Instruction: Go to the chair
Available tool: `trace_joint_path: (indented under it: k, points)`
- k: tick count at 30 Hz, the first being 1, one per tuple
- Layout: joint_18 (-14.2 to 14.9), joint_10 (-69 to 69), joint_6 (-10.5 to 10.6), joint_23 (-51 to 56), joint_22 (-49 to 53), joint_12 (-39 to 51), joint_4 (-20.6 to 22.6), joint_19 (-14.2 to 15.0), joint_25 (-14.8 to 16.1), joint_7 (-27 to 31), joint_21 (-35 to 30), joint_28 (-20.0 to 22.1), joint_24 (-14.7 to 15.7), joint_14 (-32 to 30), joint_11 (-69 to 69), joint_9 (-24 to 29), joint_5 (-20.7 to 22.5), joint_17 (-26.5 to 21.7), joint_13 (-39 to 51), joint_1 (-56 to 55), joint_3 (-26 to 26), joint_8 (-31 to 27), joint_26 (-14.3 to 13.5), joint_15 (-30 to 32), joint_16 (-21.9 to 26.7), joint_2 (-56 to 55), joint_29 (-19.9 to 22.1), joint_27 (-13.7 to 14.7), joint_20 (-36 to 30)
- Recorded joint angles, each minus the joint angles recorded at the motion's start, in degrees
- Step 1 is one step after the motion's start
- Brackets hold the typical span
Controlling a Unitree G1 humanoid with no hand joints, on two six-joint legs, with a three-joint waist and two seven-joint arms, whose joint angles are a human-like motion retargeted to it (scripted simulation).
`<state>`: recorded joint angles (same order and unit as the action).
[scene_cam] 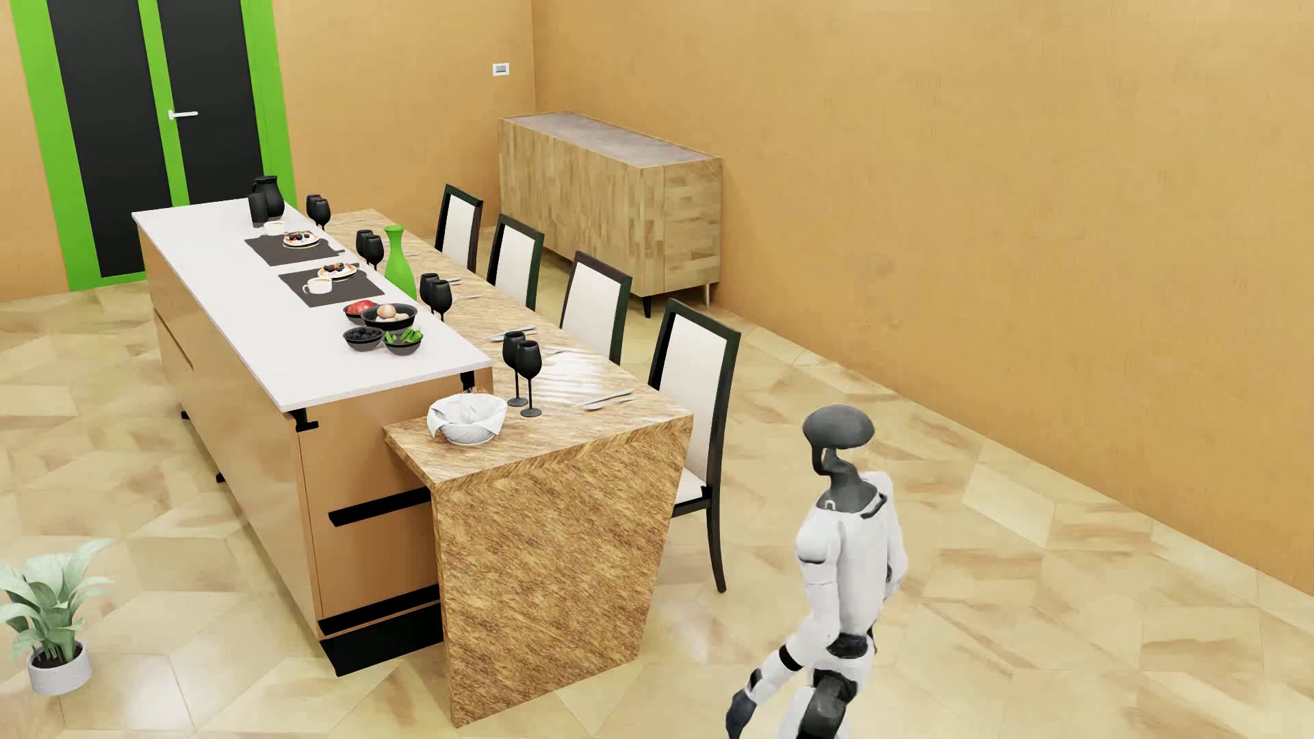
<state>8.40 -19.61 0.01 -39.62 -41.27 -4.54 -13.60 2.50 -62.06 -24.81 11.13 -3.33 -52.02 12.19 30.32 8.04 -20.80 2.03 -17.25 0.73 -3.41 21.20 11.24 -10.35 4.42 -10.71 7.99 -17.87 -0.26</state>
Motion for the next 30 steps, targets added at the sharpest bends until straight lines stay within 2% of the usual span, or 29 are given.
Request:
trace_joint_path:
  k: [1, 2, 3, 4, 6, 7, 8, 9, 10, 12, 13, 16, 18, 19, 22, 23, 24, 26, 27, 28, 29, 30]
  points:
    - [1.1, -0.2, 0.0, -0.2, 0.7, -0.3, -0.9, -0.7, -0.3, -0.8, 0.6, 0.2, 0.5, -0.1, -1.4, -0.2, -2.2, 0.1, 0.0, 0.7, 0.0, 6.3, 0.3, 1.0, 0.1, 1.7, 0.5, -0.4, -0.1]
    - [2.5, -0.6, -0.1, -0.6, 1.6, -1.0, -2.1, 0.5, -0.5, -1.5, 1.1, 0.4, 1.3, -0.2, -2.1, -0.4, -2.9, 0.4, 0.4, 1.3, -0.1, 10.1, 0.3, 3.0, 0.5, 3.1, 1.0, -0.7, 0.1]
    - [4.1, -1.2, -0.1, -1.0, 2.6, -1.9, -3.7, 3.7, -0.3, -1.9, 1.6, 1.0, 1.9, -0.4, -1.7, -0.5, -2.0, 0.8, 0.9, 1.9, -0.3, 10.1, 0.2, 2.8, 1.1, 3.5, 1.7, -1.0, 0.2]
    - [5.3, -1.8, 0.1, -1.8, 3.4, -3.0, -5.7, 3.7, -0.4, -1.7, 1.4, 1.5, 2.5, -1.2, -1.0, -0.5, -0.2, 1.1, 1.8, 2.4, -0.6, 9.7, 0.1, 1.4, 2.0, 3.6, 1.8, -0.9, 0.3]
    - [5.6, -6.8, 1.0, -4.2, 4.4, -5.7, -11.9, 1.3, -0.9, -0.4, 0.2, 1.7, 3.2, -5.6, -0.1, -0.2, 4.9, 1.3, 4.4, 1.2, -0.7, 10.3, 0.4, -1.3, 3.6, 4.5, 0.6, 0.0, 0.5]
    - [1.4, -12.0, 1.7, -5.2, 4.5, -6.9, -15.7, 0.0, -2.2, 0.6, -1.2, 1.3, 3.3, -8.9, -1.0, -0.1, 8.3, 1.0, 6.0, -1.2, -0.6, 10.2, 0.6, -2.1, 4.4, 5.3, 0.0, 0.4, 0.3]
    - [-9.8, -17.7, 2.6, -6.2, 4.5, -8.6, -20.0, -1.3, -3.5, -0.3, -2.3, 1.0, 3.3, -11.3, -2.5, 0.1, 11.7, 0.7, 7.5, -3.7, -0.4, 9.9, 1.2, -2.5, 4.6, 6.3, 0.4, 1.1, 0.0]
    - [-15.1, -23.4, 3.5, -6.6, 4.5, -10.2, -22.6, -2.5, -4.0, -0.7, -2.8, 0.6, 3.2, -10.3, -4.3, 0.3, 14.9, 0.3, 9.2, -6.2, 0.0, 9.1, 1.6, -2.7, 4.4, 7.6, 0.5, 2.0, -0.3]
    - [-16.6, -29.9, 4.3, -6.4, 4.7, -12.0, -22.1, -3.6, -3.9, 2.2, -3.3, 0.2, 2.8, -7.6, -5.9, 0.6, 17.6, -0.2, 11.3, -9.9, 0.9, 7.4, 1.9, -2.9, 3.8, 8.7, -0.3, 2.6, -0.5]
    - [-15.6, -42.2, 5.4, -5.6, 5.0, -15.4, -16.0, -5.5, -4.0, 9.7, -6.0, 0.1, 3.2, -5.5, -8.2, 1.0, 21.9, -2.1, 15.2, -18.5, 3.0, 2.5, 2.2, -3.1, 1.3, 10.6, -3.5, 4.6, 0.4]
    - [-15.0, -46.3, 5.7, -5.1, 4.6, -16.7, -12.8, -6.3, -4.8, 11.1, -8.2, 0.3, 3.3, -5.5, -9.1, 1.1, 23.8, -3.3, 17.1, -22.2, 3.8, -0.2, 2.3, -3.3, -0.1, 11.4, -5.3, 5.7, 1.0]
    - [-14.3, -48.2, 6.2, -2.8, 3.2, -19.8, -4.1, -8.8, -7.7, 10.4, -16.3, -1.2, 2.1, -6.2, -12.4, 1.1, 29.3, -5.6, 22.6, -30.7, 5.8, -8.7, 1.7, -3.5, -2.5, 14.5, -9.2, 8.4, -0.6]
    - [-12.6, -41.5, 6.2, -0.3, 2.6, -20.7, 5.4, -10.5, -7.4, 12.7, -20.4, -3.6, 0.5, -7.2, -14.8, 1.0, 32.5, -5.5, 24.5, -34.9, 6.3, -13.9, 0.6, -3.6, -2.4, 17.5, -10.2, 10.0, -3.0]
    - [-11.6, -34.9, 6.2, 0.9, 2.8, -20.9, 8.5, -11.4, -6.8, 11.7, -22.3, -4.5, 0.0, -8.0, -15.8, 0.9, 33.8, -5.3, 25.0, -35.3, 6.3, -16.2, 0.1, -3.6, -2.2, 18.8, -10.6, 10.7, -3.6]
    - [-7.2, -7.0, 6.2, 3.4, 4.5, -21.6, 14.0, -13.7, -4.5, 4.7, -27.7, -3.6, 0.7, -9.4, -16.7, 0.2, 37.5, -4.5, 25.3, -31.0, 5.9, -22.8, 0.2, -3.9, -1.9, 22.1, -12.0, 12.5, -1.3]
    - [-7.5, 0.3, 6.1, 3.6, 5.1, -21.7, 15.0, -14.3, -3.9, 3.2, -29.2, -2.7, 1.1, -9.3, -16.2, 0.1, 38.6, -4.5, 24.8, -28.5, 5.7, -24.7, 0.6, -3.8, -1.8, 23.4, -12.7, 12.8, -0.1]
    - [-8.5, 3.3, 5.8, 3.4, 5.4, -21.6, 15.6, -15.0, -3.6, 3.1, -30.5, -1.9, 1.6, -8.7, -15.0, 0.0, 39.6, -4.5, 24.0, -26.3, 5.7, -26.4, 1.0, -3.2, -1.5, 25.1, -13.2, 12.8, 1.1]
    - [-20.8, 1.0, 4.6, 2.0, 5.5, -20.7, 15.2, -15.4, -4.0, 5.0, -31.0, -0.7, 2.2, -13.1, -12.3, -0.2, 40.3, -5.0, 21.3, -24.3, 5.7, -28.4, 2.2, 0.4, -1.1, 28.2, -13.3, 10.9, 3.6]
    - [-22.4, -4.1, 3.6, 0.9, 5.2, -19.8, 13.9, -14.8, -4.2, 4.9, -29.8, 0.0, 2.5, -11.9, -8.8, -0.2, 40.4, -5.0, 19.1, -24.9, 5.8, -28.5, 2.8, 3.0, -0.9, 28.6, -12.2, 8.9, 5.1]
    - [-22.2, -9.2, 2.5, -0.5, 4.9, -18.8, 12.6, -12.3, -3.5, 4.6, -27.6, 0.9, 2.9, -8.5, -3.4, -0.2, 40.4, -4.4, 16.5, -25.1, 5.9, -28.2, 3.6, 7.1, -0.9, 27.6, -10.6, 6.1, 6.8]
    - [-21.4, -11.8, 1.5, -2.5, 4.6, -17.8, 11.4, -4.0, -2.2, 3.8, -25.4, 1.7, 3.4, -5.5, 4.4, -0.2, 40.4, -4.0, 14.2, -23.8, 6.2, -27.7, 4.1, 11.0, -1.2, 25.4, -9.7, 4.0, 8.5]
    - [-20.4, -12.4, 0.8, -4.9, 4.1, -16.6, 10.3, 10.3, -1.0, 2.7, -23.6, 2.7, 4.1, -3.4, 13.3, -0.3, 38.9, -4.3, 12.6, -21.4, 6.5, -25.0, 4.1, 15.8, -1.6, 21.8, -10.2, 2.1, 10.0]
